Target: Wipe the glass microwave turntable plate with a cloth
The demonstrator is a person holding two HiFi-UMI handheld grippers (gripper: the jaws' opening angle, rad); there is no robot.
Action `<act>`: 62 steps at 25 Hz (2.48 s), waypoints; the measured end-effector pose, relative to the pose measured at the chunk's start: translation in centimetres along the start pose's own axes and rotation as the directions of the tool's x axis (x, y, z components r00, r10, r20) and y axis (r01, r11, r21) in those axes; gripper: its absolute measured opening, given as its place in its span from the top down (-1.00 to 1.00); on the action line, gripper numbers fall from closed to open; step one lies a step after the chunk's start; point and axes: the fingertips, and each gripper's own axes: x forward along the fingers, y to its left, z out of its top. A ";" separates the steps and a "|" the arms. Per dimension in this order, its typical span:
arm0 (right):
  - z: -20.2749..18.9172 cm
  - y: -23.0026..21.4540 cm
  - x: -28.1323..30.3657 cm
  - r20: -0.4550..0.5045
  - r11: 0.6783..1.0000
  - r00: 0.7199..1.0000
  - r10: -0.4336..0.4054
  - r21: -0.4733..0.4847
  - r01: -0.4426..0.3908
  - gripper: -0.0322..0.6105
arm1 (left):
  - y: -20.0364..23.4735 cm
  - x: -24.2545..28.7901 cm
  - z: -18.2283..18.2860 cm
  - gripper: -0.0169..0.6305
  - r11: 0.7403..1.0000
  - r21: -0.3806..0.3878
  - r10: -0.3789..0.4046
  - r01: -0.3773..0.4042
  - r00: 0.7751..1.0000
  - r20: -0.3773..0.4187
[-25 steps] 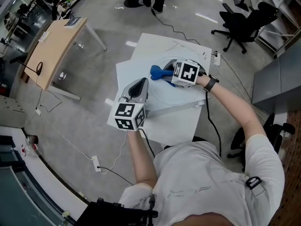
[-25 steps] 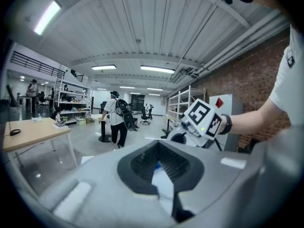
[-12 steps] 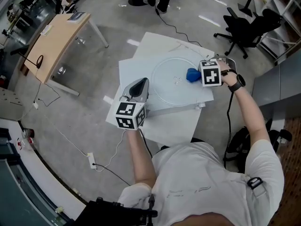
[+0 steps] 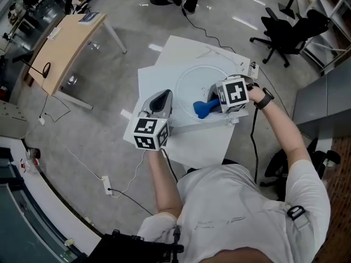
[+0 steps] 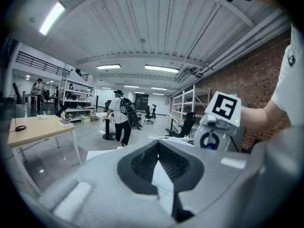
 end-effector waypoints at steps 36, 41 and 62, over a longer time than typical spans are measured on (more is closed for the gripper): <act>1.0 -6.9 -0.9 -0.154 0.952 0.942 -0.299 -0.115 0.284 0.68 | 1.2 -0.9 -0.7 0.95 0.998 -0.008 0.057 -0.057 0.998 -0.019; -3.9 -10.1 -2.7 -0.275 0.930 0.889 -0.366 -0.067 0.362 0.68 | 0.7 -0.5 -0.7 0.95 0.999 -0.003 0.044 -0.044 0.999 -0.022; 2.1 -5.1 0.1 -0.117 0.974 0.969 -0.216 -0.092 0.206 0.68 | 1.1 0.1 -1.4 0.95 0.999 -0.009 0.038 -0.038 0.999 -0.032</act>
